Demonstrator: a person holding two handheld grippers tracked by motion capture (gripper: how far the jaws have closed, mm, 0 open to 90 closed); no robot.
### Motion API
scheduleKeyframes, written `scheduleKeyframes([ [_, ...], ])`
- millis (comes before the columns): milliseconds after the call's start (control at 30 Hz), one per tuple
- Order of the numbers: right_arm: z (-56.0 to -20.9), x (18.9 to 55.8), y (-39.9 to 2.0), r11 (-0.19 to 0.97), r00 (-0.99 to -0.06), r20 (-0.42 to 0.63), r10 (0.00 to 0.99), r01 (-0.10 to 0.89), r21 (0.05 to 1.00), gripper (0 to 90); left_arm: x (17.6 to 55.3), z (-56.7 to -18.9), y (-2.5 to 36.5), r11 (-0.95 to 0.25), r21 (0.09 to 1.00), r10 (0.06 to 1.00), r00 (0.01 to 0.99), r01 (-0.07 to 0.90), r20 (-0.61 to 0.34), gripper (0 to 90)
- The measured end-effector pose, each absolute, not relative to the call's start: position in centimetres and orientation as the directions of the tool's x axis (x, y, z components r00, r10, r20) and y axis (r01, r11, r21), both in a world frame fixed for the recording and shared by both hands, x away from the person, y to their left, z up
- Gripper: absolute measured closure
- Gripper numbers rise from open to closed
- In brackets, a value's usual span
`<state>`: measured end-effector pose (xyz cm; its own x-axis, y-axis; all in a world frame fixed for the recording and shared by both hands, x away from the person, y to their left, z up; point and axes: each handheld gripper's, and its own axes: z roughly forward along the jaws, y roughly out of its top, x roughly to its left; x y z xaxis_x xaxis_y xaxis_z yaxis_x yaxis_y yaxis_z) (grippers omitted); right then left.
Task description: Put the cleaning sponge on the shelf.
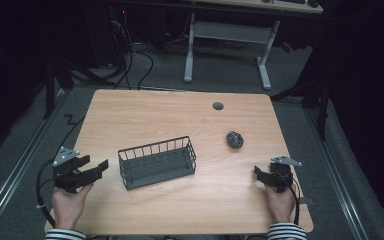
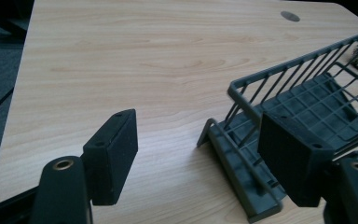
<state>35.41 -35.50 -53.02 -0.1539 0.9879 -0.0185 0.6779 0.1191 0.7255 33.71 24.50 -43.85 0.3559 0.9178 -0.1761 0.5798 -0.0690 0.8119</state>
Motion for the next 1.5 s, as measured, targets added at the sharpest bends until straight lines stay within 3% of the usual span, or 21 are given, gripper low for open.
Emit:
scheduleKeyframes([
  [367,-53.0,35.4,-35.5,0.121,-0.156,-0.019,0.988,0.678,0.725,31.4,34.9,-42.0,21.7,-0.132,0.811,0.900,0.412,0.570,-0.144,29.2],
  [833,-53.0,35.4,-35.5,0.120,-0.155,-0.018,0.988,0.678,0.725,31.2,36.7,-43.8,19.6,-0.181,0.753,0.904,0.409,0.633,-0.126,33.8],
  [1500,-53.0,35.4,-35.5,0.120,-0.156,-0.017,0.988,0.679,0.725,31.0,37.4,-45.2,18.7,-0.194,0.743,0.899,0.419,0.641,-0.128,50.9],
])
